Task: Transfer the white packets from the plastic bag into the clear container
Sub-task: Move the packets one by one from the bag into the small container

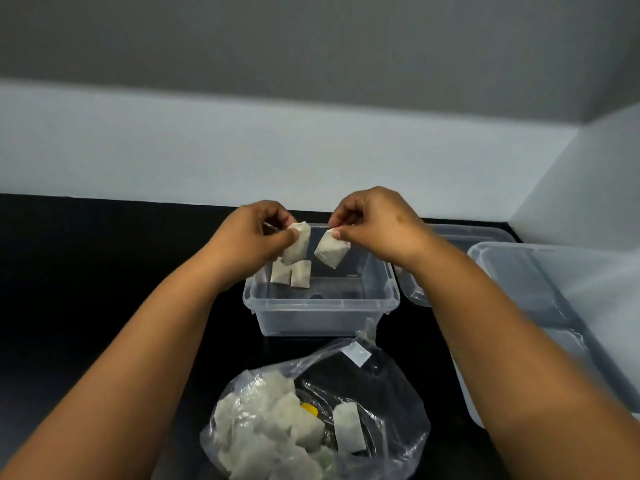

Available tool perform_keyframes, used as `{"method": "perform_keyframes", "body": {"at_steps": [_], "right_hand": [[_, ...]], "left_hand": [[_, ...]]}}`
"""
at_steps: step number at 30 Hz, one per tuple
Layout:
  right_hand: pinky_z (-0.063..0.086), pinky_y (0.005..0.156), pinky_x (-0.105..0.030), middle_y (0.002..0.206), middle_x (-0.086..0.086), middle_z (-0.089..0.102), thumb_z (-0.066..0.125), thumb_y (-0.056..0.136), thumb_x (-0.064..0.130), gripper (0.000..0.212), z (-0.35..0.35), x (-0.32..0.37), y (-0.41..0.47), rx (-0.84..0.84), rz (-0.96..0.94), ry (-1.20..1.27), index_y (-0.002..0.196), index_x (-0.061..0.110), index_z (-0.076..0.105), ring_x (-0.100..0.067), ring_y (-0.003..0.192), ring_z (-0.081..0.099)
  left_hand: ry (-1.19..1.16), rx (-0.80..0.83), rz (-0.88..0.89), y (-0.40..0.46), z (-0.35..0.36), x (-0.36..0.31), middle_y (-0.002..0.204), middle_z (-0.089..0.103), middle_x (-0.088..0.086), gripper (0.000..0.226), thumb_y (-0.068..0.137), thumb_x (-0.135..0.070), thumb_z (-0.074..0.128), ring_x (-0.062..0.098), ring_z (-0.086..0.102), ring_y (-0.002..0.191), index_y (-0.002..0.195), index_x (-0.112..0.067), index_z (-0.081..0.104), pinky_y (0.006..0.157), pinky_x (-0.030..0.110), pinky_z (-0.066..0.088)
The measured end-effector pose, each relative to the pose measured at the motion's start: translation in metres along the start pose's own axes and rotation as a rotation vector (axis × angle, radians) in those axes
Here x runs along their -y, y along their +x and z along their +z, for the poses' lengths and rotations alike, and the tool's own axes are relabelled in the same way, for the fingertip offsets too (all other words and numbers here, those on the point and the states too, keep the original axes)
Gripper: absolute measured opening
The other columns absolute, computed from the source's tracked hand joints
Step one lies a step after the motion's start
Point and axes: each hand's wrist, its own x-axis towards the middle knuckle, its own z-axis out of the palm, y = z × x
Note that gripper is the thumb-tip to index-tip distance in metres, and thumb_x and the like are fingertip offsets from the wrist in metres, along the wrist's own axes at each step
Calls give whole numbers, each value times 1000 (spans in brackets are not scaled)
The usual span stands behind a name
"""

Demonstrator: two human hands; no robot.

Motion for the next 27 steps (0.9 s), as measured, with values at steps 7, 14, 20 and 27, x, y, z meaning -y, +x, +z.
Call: {"method": "perform_keyframes", "body": {"at_steps": [7,14,20,27], "right_hand": [[49,75,-24,95,2,72,71,83,12,10,60,-32,59,310,55,-329,92,17,74,-13,86,66],[53,81,-29,96,-2,73,67,83,8,14,100,-53,84,452,77,-469,86,19,74,-20,87,67],[55,82,-35,99,-6,70,58,84,5,23,109,-55,83,419,11,-634,98,15,72,-27,89,65],[52,66,-30,90,-8,66,55,82,-1,24,99,-52,73,350,-40,-806,99,11,68,-26,76,63]], "left_hand": [[172,-38,-4,23,-11,32,74,66,-4,9,82,-13,70,12,63,67,80,-20,63,63,23,47],[202,-42,18,30,-11,55,73,65,-5,9,81,-16,73,3,56,60,81,-20,64,54,6,42],[186,-4,23,32,-13,61,74,67,-6,12,80,-18,74,5,60,64,78,-23,64,56,8,43],[262,46,43,39,-9,55,76,67,-5,9,80,-18,73,8,63,71,81,-20,65,62,14,44]]}}
